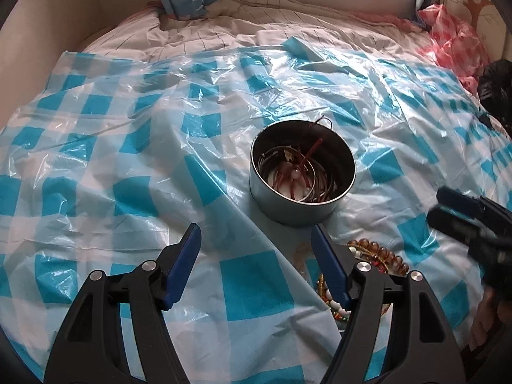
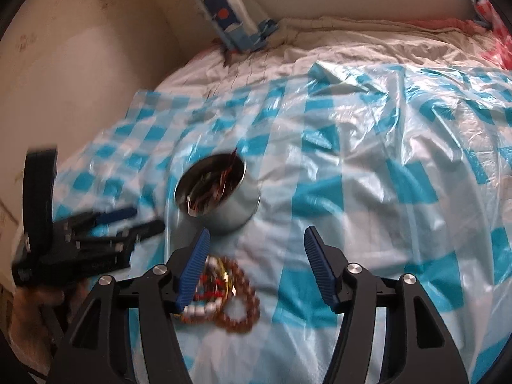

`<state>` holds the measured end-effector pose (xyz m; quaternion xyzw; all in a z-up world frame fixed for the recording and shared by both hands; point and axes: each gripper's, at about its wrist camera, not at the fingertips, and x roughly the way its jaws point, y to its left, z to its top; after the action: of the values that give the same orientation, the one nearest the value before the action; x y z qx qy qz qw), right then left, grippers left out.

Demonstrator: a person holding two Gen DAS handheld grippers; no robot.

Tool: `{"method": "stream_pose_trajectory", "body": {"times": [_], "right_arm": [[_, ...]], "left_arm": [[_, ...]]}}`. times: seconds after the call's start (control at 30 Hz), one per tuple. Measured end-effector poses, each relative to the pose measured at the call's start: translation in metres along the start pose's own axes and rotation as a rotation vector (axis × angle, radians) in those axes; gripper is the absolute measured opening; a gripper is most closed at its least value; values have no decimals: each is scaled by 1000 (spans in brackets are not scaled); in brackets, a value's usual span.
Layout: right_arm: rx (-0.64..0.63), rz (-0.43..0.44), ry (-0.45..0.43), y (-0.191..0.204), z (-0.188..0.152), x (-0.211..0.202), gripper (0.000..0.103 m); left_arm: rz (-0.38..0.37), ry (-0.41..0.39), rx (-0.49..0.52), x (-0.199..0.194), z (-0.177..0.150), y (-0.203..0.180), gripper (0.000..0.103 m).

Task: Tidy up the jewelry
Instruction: 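Move both open tools back over the remaining bead bracelets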

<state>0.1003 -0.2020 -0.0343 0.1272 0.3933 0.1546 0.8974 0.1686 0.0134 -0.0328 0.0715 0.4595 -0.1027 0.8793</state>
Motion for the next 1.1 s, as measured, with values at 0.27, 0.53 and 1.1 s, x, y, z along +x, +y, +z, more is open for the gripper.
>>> {"method": "stream_pose_trajectory", "body": {"times": [0.27, 0.53, 1.1], "right_arm": [[-92, -63, 77, 14, -18, 11, 60], [-97, -55, 132, 13, -21, 24, 62], [-134, -347, 125, -6, -19, 26, 67]], "left_arm": [[-38, 25, 46, 5, -4, -8, 68], [-6, 59, 91, 19, -7, -18, 68], [76, 151, 152, 37, -19, -8, 76]]}}
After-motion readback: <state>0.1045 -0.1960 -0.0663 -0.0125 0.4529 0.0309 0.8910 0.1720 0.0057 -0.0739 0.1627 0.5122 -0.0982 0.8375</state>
